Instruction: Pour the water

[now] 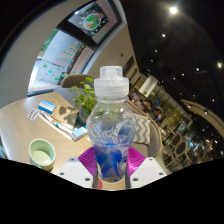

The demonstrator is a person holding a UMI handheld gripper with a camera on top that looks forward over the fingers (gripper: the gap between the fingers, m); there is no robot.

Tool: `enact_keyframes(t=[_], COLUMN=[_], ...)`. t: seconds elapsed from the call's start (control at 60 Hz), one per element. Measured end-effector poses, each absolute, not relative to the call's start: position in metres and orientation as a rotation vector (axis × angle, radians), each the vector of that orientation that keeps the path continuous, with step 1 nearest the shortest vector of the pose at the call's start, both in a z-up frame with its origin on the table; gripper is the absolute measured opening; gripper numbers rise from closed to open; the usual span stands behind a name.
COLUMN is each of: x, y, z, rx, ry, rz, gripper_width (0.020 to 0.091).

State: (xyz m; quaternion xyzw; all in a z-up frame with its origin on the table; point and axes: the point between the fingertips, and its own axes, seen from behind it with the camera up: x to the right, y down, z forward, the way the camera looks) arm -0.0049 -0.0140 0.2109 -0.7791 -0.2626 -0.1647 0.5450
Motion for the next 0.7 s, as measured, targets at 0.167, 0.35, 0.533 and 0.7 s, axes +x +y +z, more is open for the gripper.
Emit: enact_keyframes(t=[0.167,0.35,0.533,0.7], x=[0.009,0.027,0.035,0.037], y=[0.000,0.009,0.003,-0.001], z=[0.156,0.093,0.057,0.059], rx=[-1.959,-2.043,-2.046,-2.016], ry=[-0.409,-0.264,-0.237,-0.215], rz=[-0.054,0.112,0.130,0.131], gripper_width=[0.0364,0.0364,0.0371,0.0481])
